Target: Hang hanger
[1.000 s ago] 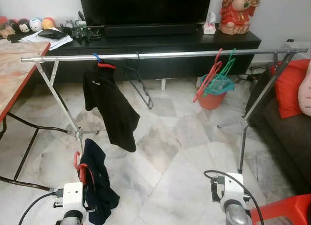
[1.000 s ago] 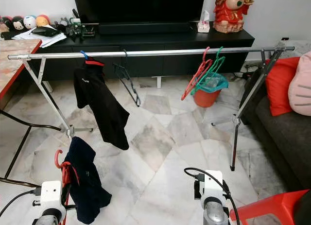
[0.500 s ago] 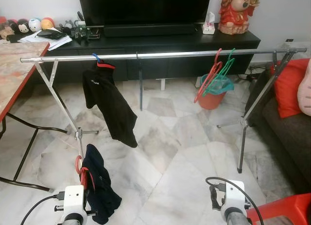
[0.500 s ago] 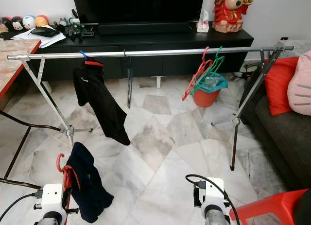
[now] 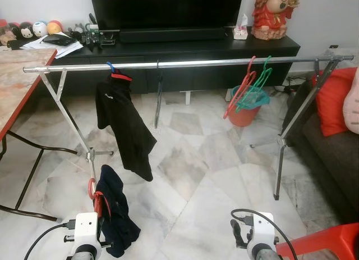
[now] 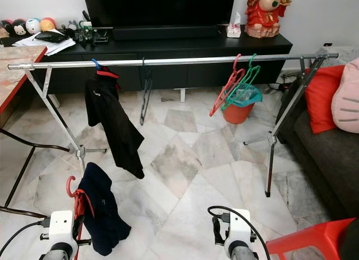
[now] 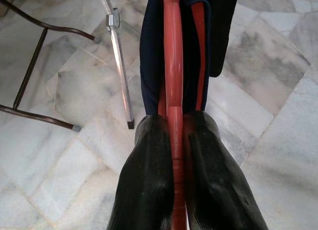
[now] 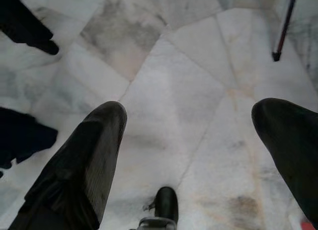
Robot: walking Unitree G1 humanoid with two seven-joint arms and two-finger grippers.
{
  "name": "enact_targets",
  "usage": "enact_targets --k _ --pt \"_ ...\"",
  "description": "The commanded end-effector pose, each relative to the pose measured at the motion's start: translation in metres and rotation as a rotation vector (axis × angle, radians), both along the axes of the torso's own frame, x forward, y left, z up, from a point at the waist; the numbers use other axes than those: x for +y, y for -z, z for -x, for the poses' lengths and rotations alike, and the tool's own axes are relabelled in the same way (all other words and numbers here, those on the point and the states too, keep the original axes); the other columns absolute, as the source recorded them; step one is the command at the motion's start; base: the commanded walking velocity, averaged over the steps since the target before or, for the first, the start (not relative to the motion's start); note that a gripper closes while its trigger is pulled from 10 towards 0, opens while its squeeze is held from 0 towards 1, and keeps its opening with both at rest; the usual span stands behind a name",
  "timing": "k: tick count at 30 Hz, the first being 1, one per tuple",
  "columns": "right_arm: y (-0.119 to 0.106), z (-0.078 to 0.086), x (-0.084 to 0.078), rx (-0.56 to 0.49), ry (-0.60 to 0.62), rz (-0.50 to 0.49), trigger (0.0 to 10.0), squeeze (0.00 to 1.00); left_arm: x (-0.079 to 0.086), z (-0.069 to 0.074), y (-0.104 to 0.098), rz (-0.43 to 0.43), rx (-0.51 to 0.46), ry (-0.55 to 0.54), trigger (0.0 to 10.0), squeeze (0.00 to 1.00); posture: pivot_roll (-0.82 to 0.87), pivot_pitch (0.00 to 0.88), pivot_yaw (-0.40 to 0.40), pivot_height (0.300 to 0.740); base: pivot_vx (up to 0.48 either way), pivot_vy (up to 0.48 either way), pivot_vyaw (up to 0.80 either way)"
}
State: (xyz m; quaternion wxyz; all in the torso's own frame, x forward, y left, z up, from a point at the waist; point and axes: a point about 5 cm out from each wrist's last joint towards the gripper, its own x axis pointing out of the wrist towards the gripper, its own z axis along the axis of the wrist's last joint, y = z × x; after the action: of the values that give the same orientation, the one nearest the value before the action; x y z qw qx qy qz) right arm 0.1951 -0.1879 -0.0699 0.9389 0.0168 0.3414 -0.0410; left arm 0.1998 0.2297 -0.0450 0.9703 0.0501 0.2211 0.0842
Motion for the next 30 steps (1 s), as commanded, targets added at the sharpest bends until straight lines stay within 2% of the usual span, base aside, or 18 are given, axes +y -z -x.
enact_targets --k 1,10,27,30 --pt "0.004 0.006 -0.001 0.026 0.005 -0.011 10.0 0.0 0.001 -0.004 -0.003 0.001 -0.012 0.003 10.0 0.0 -0.05 0.0 0.009 0.74 0.0 0.0 0.0" --pt "0.007 0.011 -0.002 0.057 -0.001 -0.017 10.0 0.0 0.001 -0.004 -0.002 0.003 -0.01 0.012 10.0 0.0 -0.05 0.0 0.01 0.74 0.0 0.0 0.0" --pt "0.009 0.012 0.002 0.078 -0.013 -0.014 10.0 0.0 0.0 -0.004 -0.002 0.006 -0.007 0.017 10.0 0.0 -0.05 0.0 0.007 0.74 0.0 0.0 0.0" --pt "0.001 0.0 -0.001 0.021 -0.06 0.024 10.0 0.0 -0.008 -0.019 -0.013 0.007 -0.08 0.099 10.0 0.0 -0.05 0.0 0.008 0.74 0.0 0.0 0.0"
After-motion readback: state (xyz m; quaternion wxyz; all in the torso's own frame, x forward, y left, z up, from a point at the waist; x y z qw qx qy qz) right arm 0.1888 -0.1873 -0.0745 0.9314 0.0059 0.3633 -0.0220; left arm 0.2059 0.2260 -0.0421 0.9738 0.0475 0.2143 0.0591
